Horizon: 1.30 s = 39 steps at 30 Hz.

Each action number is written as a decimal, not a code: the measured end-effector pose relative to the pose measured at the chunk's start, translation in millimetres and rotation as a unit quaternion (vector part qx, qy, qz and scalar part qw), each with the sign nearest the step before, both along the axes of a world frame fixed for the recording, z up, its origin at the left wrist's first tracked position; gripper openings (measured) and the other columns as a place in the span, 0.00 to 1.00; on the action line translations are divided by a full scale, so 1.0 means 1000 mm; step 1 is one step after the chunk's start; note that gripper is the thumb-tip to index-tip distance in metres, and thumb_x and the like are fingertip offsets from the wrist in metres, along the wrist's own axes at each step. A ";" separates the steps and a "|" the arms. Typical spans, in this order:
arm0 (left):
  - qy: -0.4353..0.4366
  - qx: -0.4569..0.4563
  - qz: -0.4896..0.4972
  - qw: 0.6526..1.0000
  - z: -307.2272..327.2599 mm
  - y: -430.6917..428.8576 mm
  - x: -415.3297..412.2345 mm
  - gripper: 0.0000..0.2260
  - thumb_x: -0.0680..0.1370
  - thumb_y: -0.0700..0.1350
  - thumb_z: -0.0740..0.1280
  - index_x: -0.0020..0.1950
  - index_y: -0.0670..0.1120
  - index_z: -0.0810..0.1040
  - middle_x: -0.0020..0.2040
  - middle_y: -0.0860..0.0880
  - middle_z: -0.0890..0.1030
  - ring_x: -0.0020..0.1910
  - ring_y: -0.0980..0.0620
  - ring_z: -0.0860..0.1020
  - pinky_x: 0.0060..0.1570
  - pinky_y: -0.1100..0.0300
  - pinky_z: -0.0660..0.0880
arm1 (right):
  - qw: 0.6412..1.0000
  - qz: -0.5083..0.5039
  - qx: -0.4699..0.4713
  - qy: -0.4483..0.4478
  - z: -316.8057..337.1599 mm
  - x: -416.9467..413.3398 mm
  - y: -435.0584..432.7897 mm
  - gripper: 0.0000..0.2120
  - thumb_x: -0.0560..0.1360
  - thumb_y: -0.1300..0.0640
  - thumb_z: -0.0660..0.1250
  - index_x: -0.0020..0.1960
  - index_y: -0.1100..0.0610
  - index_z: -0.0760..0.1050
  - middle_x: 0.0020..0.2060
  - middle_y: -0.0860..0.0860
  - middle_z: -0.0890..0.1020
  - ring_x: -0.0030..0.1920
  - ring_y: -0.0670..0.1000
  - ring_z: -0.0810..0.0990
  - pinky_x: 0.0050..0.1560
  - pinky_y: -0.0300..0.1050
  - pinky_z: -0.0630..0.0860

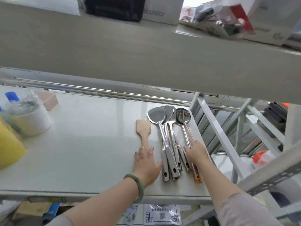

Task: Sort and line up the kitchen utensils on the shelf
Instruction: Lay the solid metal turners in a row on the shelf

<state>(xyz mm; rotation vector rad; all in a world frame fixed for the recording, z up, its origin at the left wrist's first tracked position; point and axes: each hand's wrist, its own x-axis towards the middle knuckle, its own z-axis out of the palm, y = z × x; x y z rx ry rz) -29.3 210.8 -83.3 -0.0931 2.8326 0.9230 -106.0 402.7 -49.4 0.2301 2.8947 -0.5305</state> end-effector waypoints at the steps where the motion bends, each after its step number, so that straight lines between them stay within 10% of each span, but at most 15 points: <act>1: -0.016 -0.013 -0.009 1.000 -0.001 0.005 -0.002 0.30 0.77 0.54 0.53 0.77 0.48 0.46 0.78 0.42 0.43 0.77 0.43 0.42 0.75 0.48 0.41 | 1.000 0.009 -0.002 0.005 -0.003 0.004 0.000 0.27 0.78 0.51 0.57 0.75 0.56 0.58 0.72 0.58 0.65 0.72 0.59 0.62 0.74 0.52 0.59; 15: -0.010 -0.030 -0.156 0.987 0.016 0.022 -0.043 0.37 0.72 0.33 0.53 0.76 0.55 0.44 0.79 0.48 0.48 0.76 0.36 0.41 0.74 0.45 0.40 | 0.996 -0.034 0.019 0.078 -0.009 0.023 -0.006 0.14 0.77 0.64 0.53 0.59 0.65 0.69 0.57 0.61 0.77 0.57 0.60 0.73 0.59 0.49 0.65; 30: 0.027 -0.150 -0.204 0.967 0.003 -0.002 -0.018 0.28 0.80 0.53 0.51 0.77 0.46 0.46 0.79 0.46 0.47 0.77 0.46 0.44 0.75 0.49 0.40 | 0.992 0.019 -0.041 0.116 0.015 0.003 -0.066 0.21 0.73 0.47 0.65 0.59 0.61 0.73 0.56 0.59 0.74 0.59 0.58 0.73 0.58 0.45 0.70; 39: 0.028 -0.167 -0.224 0.960 0.004 -0.009 -0.006 0.29 0.79 0.53 0.54 0.77 0.47 0.48 0.79 0.47 0.50 0.77 0.44 0.48 0.75 0.49 0.43 | 0.996 -0.017 0.084 0.026 0.016 -0.016 -0.095 0.24 0.73 0.60 0.61 0.68 0.61 0.63 0.61 0.59 0.77 0.62 0.59 0.75 0.56 0.49 0.75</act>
